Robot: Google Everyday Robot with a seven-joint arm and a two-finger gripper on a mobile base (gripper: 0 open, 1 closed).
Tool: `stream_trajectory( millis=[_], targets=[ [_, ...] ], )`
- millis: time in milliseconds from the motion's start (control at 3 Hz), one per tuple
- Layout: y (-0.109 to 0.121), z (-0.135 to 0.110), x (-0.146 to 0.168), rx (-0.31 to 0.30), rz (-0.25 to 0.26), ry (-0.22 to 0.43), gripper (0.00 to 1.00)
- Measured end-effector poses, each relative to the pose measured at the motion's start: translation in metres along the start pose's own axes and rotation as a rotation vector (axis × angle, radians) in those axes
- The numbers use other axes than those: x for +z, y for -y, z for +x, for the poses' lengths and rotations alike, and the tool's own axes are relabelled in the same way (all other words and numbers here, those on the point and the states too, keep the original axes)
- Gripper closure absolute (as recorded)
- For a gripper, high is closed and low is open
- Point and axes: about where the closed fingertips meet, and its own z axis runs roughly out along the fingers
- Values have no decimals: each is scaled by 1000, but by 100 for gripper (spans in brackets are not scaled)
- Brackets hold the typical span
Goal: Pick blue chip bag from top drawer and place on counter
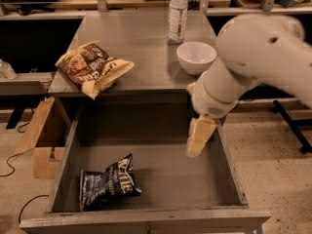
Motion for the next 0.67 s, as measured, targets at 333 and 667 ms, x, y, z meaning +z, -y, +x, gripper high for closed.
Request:
stream_trajectory(
  millis=[333,667],
  targets=[
    [-22,-4,74,21,-70,55,0],
    [-46,-26,124,38,-136,176,0]
  ],
)
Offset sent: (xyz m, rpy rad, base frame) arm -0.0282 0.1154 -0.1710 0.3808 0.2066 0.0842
